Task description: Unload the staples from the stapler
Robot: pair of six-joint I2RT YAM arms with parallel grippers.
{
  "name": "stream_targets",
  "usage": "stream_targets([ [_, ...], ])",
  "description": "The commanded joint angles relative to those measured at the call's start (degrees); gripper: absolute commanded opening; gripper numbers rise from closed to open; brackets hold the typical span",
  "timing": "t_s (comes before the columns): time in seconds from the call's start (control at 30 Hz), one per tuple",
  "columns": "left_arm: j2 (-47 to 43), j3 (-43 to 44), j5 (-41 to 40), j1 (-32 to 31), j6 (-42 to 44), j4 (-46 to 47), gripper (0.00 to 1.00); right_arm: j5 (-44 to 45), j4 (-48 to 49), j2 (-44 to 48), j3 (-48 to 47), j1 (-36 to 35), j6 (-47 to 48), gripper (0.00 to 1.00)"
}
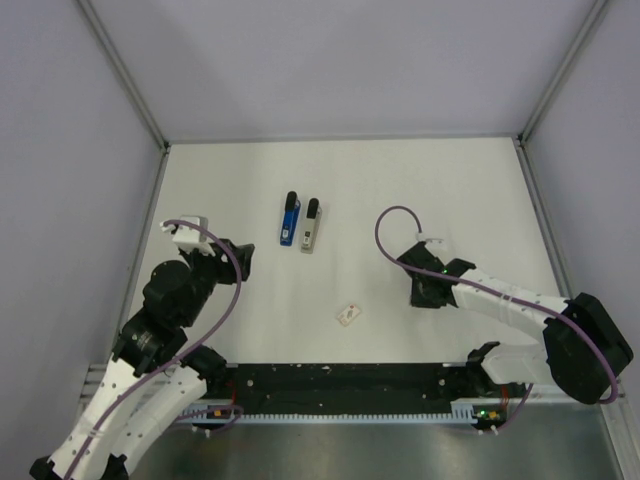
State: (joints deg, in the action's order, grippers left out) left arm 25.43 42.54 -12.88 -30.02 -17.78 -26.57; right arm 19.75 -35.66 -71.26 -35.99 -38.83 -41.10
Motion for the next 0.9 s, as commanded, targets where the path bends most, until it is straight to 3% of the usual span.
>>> stream_targets([
  [0.0, 0.58, 0.52, 0.84, 0.49, 0.29, 2.84, 0.66, 0.82, 1.47, 1.22, -0.05, 0.60, -0.65, 0.20],
  [0.17, 0.85, 0.52, 1.37, 1.02, 0.29, 3.01, 0.67, 1.52, 1.56, 1.04, -0.75, 0.51, -0.38, 0.21],
  [0.37, 1.46, 0.52, 2.25, 1.19, 0.20, 3.01, 0.66, 1.87, 1.30, 1.65, -1.54, 0.60, 0.23, 0.34],
  [0.53, 3.30, 0.70, 4.53, 1.19, 0.20, 3.01, 0.67, 2.84, -0.37, 3.76, -3.21, 0.60, 1.55, 0.36],
  [0.87, 17.45, 0.61, 21.32, 0.93, -6.29, 3.28, 0.63, 3.73, -4.51, 11.06, -3.57, 1.12, 2.26, 0.41],
])
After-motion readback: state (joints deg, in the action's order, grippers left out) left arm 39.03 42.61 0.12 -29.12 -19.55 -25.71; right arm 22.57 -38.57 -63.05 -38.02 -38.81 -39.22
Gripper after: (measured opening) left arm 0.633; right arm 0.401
